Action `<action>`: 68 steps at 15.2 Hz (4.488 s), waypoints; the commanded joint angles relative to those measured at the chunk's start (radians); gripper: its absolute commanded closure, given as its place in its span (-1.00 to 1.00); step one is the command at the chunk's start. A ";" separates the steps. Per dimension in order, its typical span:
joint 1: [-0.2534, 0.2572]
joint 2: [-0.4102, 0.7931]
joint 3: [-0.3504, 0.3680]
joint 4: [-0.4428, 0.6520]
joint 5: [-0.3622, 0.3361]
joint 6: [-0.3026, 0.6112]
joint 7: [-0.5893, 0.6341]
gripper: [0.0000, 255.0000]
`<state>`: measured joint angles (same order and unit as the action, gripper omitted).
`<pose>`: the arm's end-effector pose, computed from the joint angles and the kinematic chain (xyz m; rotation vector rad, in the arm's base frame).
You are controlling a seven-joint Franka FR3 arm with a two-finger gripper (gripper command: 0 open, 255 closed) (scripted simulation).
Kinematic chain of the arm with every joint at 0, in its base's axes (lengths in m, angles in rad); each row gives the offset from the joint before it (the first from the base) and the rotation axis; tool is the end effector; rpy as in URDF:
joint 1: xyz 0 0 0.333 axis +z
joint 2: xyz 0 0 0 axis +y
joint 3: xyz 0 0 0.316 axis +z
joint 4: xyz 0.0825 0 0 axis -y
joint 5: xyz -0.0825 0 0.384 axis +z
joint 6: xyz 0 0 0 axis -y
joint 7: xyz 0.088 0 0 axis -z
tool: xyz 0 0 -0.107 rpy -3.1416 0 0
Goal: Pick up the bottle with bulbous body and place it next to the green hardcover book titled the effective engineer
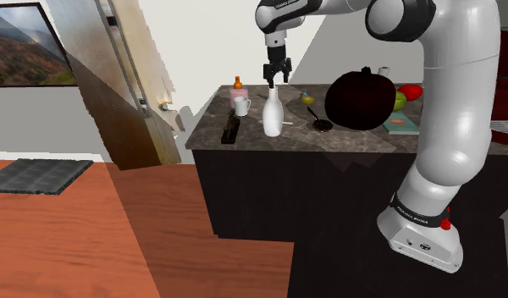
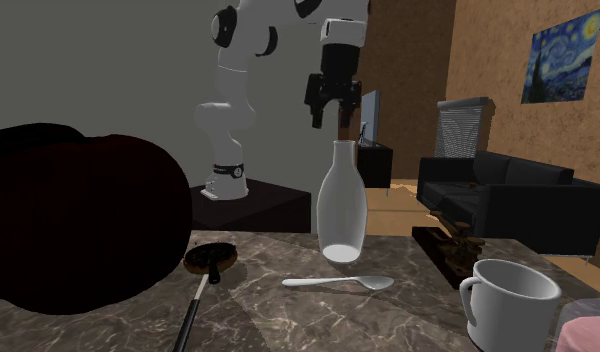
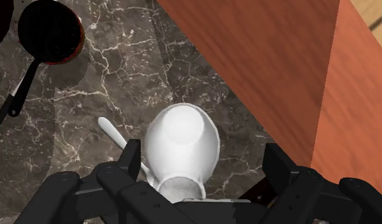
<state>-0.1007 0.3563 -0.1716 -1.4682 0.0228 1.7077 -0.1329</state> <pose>0.6346 -0.1593 0.4701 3.1145 -0.2129 -0.1827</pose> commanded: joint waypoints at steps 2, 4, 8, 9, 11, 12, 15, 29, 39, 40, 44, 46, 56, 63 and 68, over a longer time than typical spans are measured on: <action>-0.026 0.151 0.002 0.205 0.026 -0.052 -0.019 -1.00; -0.048 0.270 0.007 0.382 0.043 -0.110 -0.028 -1.00; -0.049 0.274 0.008 0.348 0.043 -0.071 -0.030 -1.00; -0.047 0.271 0.008 0.328 0.043 -0.055 -0.030 -1.00; -0.045 0.265 0.008 0.292 0.043 -0.025 -0.030 -1.00; -0.044 0.262 0.008 0.266 0.043 -0.002 -0.031 -1.00; -0.044 0.262 0.008 0.266 0.043 -0.002 -0.031 -1.00; -0.044 0.262 0.008 0.266 0.043 -0.002 -0.031 1.00; -0.052 0.268 0.007 0.398 0.043 -0.127 -0.030 1.00; -0.053 0.271 0.007 0.416 0.043 -0.142 -0.030 1.00; -0.059 0.288 0.007 0.500 0.045 -0.208 -0.030 1.00; -0.063 0.302 0.007 0.549 0.046 -0.244 -0.030 1.00; -0.110 -0.025 -0.041 0.139 0.002 -0.157 -0.151 1.00; -0.162 -0.194 -0.086 -0.020 -0.036 -0.160 -0.254 1.00; -0.204 -0.286 -0.124 -0.083 -0.064 -0.182 -0.336 1.00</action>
<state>-0.2940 0.0848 -0.2861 -1.5494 -0.0360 1.5364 -0.4467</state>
